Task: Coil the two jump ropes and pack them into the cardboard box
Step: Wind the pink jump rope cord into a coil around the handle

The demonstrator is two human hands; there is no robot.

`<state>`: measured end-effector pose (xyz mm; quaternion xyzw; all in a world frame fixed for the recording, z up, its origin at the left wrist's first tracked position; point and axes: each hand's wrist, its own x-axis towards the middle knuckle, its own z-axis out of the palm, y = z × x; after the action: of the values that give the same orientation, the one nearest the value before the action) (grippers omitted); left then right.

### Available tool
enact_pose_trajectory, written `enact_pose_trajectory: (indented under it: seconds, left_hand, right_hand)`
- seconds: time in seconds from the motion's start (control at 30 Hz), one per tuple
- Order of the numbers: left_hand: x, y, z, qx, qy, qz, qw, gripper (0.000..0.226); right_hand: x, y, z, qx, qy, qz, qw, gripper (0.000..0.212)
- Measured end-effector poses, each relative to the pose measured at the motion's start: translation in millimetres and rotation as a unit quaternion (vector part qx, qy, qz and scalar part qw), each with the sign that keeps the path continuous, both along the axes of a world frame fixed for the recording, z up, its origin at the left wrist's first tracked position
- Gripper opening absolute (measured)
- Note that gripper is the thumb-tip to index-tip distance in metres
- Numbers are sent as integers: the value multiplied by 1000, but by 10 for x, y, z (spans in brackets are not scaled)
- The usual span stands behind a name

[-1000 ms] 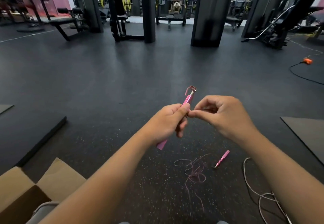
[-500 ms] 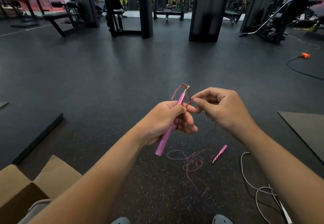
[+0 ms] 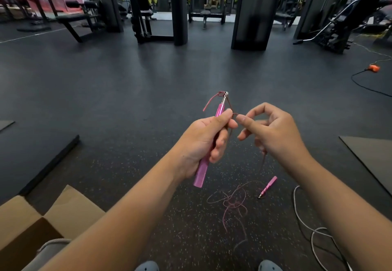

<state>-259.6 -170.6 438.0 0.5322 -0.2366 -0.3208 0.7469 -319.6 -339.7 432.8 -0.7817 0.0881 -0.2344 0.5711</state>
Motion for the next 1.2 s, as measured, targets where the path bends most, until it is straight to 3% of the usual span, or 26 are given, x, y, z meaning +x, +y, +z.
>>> enact_pose_trajectory:
  seconds: [0.17,0.27,0.43,0.53,0.63,0.77,0.87,0.97,1.07,1.2]
  left_hand:
    - [32,-11,113,-144,121,45,981,30]
    - [58,3,107,-164,94,87,978,30]
    - [158,65,12,1,-105,123,987,24]
    - [206,116,-30,122,-235,80,961,22]
    - [191,119,-35,184,-276,15,943,23]
    - [131,62,-13,143,-205,-37,968,37]
    - [130,66,-3,112,-153,-62,980,30]
    - [114,64,8,79,-108,-77,988,27]
    - [121,68,15,48,-67,-81,993,26]
    - [110,68,7,43,-75,-38,995,26]
  right_hand:
    - [5,235,-158,7,74,134,988,9]
    - [-8,386,-245,-74,142,223,962,21]
    - [-98,376,-76,-157,183,258,936,17]
    - [-134,211,102,-229,110,172,952,9]
    - [-128,57,196,-286,16,62,956,9]
    - [-99,-25,265,-282,-16,90,955,3]
    - [-69,-119,229,-256,-31,82,963,5]
    - [-51,-163,171,-220,-30,43,974,22]
    - [-63,-171,164,-181,-4,75,981,4]
    - [-40,-180,90,-85,-4,39,996,12]
